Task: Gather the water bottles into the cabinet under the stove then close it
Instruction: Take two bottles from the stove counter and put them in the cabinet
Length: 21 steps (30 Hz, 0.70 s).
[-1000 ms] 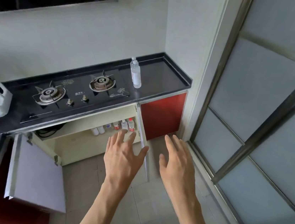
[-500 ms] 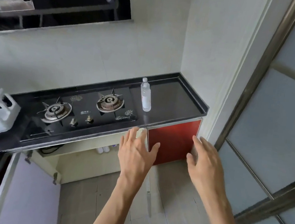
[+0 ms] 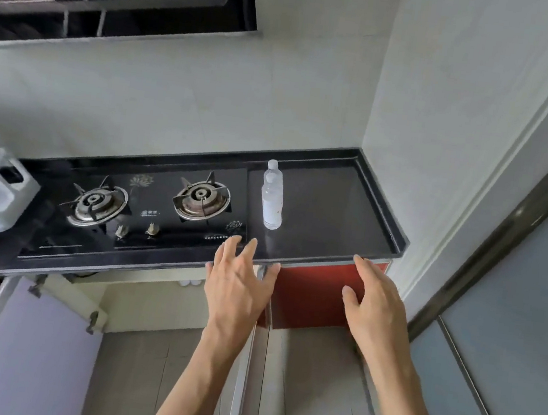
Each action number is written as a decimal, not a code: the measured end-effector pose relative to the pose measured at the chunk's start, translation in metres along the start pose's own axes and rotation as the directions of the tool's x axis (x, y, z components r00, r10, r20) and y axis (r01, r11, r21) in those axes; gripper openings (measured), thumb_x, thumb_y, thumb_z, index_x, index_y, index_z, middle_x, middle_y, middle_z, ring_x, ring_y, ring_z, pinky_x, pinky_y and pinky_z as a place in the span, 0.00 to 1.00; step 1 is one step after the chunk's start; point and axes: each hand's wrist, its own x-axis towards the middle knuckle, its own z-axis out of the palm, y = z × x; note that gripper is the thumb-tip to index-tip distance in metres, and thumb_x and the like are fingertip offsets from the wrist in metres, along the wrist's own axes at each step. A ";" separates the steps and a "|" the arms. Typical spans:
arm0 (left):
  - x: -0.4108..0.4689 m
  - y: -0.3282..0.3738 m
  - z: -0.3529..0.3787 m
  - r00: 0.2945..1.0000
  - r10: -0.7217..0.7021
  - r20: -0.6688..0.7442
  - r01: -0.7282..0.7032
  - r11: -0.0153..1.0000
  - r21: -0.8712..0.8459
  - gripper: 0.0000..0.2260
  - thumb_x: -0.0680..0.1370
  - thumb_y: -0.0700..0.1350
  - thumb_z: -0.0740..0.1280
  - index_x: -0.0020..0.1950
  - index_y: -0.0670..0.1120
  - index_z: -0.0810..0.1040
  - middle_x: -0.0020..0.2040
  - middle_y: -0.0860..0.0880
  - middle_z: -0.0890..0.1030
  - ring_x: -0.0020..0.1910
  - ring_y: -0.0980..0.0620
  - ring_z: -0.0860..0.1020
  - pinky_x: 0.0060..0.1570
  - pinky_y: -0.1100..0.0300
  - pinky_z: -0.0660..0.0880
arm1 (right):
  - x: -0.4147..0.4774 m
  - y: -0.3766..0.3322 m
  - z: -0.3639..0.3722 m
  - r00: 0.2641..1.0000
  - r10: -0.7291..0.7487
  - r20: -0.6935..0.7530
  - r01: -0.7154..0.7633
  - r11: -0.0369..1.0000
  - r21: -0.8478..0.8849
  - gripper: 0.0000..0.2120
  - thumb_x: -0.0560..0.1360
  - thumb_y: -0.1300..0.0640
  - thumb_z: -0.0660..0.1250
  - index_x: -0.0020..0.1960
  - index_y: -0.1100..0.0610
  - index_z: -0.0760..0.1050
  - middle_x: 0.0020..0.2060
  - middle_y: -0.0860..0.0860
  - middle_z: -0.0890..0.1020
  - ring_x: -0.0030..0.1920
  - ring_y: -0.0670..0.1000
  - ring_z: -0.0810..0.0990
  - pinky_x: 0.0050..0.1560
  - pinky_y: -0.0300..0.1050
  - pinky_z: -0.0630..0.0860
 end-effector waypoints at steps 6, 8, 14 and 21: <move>0.044 0.054 0.031 0.990 -0.133 -0.037 0.134 0.991 0.011 0.31 0.78 0.62 0.77 0.77 0.48 0.80 0.77 0.43 0.76 0.78 0.41 0.74 0.68 0.34 0.78 | 0.089 0.018 -0.010 0.987 -0.113 0.116 0.109 0.993 0.040 0.29 0.83 0.59 0.72 0.82 0.53 0.70 0.79 0.52 0.74 0.79 0.53 0.72 0.73 0.50 0.75; 0.054 0.069 0.038 0.984 -0.173 -0.052 0.173 0.985 0.003 0.31 0.78 0.62 0.76 0.78 0.49 0.80 0.78 0.44 0.76 0.78 0.42 0.74 0.68 0.35 0.79 | 0.109 0.025 -0.007 0.979 -0.139 0.152 0.131 0.989 0.065 0.30 0.83 0.59 0.72 0.83 0.52 0.70 0.79 0.50 0.74 0.79 0.51 0.71 0.73 0.49 0.75; 0.083 0.076 0.063 0.959 -0.277 -0.055 0.279 0.960 0.024 0.33 0.80 0.63 0.74 0.81 0.53 0.75 0.81 0.47 0.72 0.80 0.45 0.71 0.69 0.38 0.79 | 0.158 0.038 0.017 0.940 -0.209 0.268 0.193 0.977 0.087 0.30 0.83 0.58 0.72 0.84 0.51 0.68 0.79 0.50 0.74 0.79 0.51 0.72 0.74 0.46 0.73; 0.148 0.064 0.110 0.952 -0.305 -0.034 0.306 0.951 0.047 0.33 0.80 0.60 0.76 0.83 0.51 0.73 0.81 0.45 0.71 0.80 0.43 0.70 0.69 0.39 0.79 | 0.243 0.030 0.070 0.912 -0.236 0.335 0.226 0.972 0.070 0.31 0.84 0.56 0.70 0.85 0.49 0.66 0.80 0.50 0.72 0.81 0.51 0.70 0.76 0.46 0.71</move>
